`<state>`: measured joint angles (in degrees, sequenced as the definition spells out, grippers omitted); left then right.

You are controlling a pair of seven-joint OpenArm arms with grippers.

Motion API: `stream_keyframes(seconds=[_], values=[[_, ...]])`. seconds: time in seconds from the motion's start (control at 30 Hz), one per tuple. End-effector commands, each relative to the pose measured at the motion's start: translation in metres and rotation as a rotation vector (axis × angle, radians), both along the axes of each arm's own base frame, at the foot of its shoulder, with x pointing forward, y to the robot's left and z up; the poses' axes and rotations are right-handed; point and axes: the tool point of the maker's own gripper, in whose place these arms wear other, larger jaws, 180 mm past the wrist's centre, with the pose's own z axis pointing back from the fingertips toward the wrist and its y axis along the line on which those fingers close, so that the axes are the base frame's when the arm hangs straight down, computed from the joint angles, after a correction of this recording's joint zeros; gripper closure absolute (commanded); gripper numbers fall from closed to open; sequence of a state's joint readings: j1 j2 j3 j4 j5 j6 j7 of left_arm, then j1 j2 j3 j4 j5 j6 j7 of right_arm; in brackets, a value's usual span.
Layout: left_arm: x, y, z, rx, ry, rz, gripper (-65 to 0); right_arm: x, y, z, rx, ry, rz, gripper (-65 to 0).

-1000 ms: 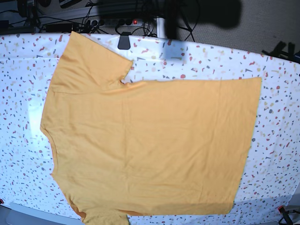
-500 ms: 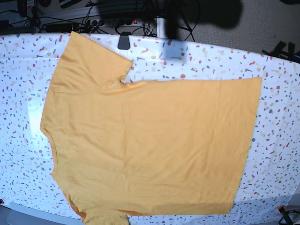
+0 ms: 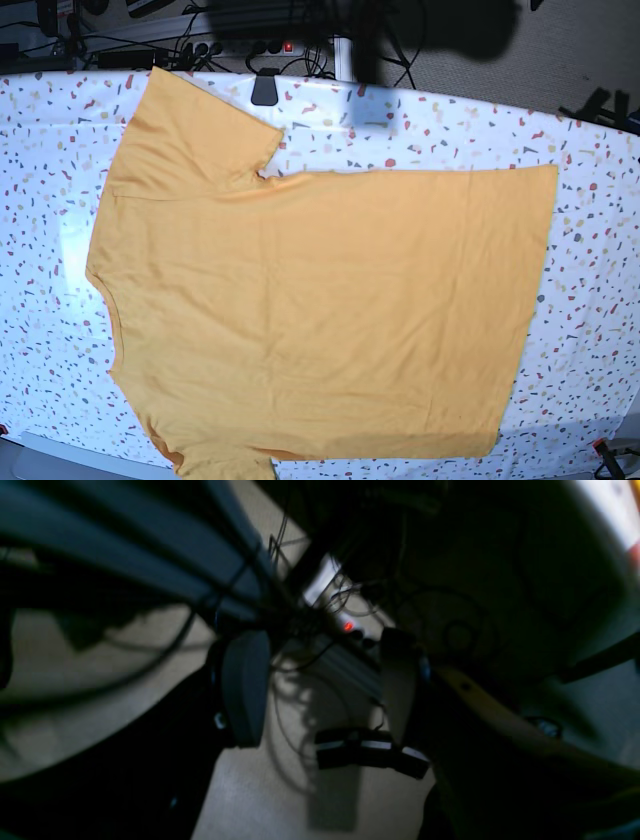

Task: Fold the T-shirt properly

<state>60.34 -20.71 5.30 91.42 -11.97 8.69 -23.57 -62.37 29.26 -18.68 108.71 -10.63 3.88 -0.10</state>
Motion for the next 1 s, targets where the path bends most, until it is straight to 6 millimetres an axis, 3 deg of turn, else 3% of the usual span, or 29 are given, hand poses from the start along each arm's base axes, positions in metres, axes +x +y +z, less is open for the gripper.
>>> stream_keyframes(seconds=[0.0, 0.2, 0.3, 0.4, 0.63, 0.73, 0.9, 0.97], values=[[-0.001, 0.0, 0.009, 0.026, -0.025, -0.016, -26.4, 0.009, 0.005, 0.011, 0.023, -0.04, -0.001, -35.1], [0.018, -0.003, 0.028, 0.155, -0.113, -0.097, -26.4, 0.052, 0.009, 0.023, 0.034, -0.15, -0.006, -35.1], [0.018, -0.005, 0.023, 0.217, -0.044, -0.138, -26.4, 0.067, 0.005, 0.02, 0.006, -0.166, -0.011, -35.1], [0.018, -0.006, 0.018, 0.288, 0.033, -0.186, -26.4, 0.079, -0.006, 0.021, -0.045, -0.206, 0.005, -35.1], [0.044, -0.018, 0.045, 0.291, -0.062, -0.204, -26.4, 0.123, -0.042, 0.039, -0.248, -0.429, 0.056, -35.1], [0.053, -0.022, 0.057, 0.372, -0.095, -0.257, -26.4, 0.137, -0.057, 0.046, -0.301, -0.48, 0.02, -35.1], [0.073, -0.031, 0.078, 0.502, -0.198, -0.352, -26.4, 0.162, -0.064, 0.057, -0.325, -0.552, 0.011, -35.1], [0.081, -0.035, 0.076, 0.541, -0.193, -0.401, -26.4, 0.172, -0.066, 0.06, -0.336, -0.571, 0.004, -35.1]])
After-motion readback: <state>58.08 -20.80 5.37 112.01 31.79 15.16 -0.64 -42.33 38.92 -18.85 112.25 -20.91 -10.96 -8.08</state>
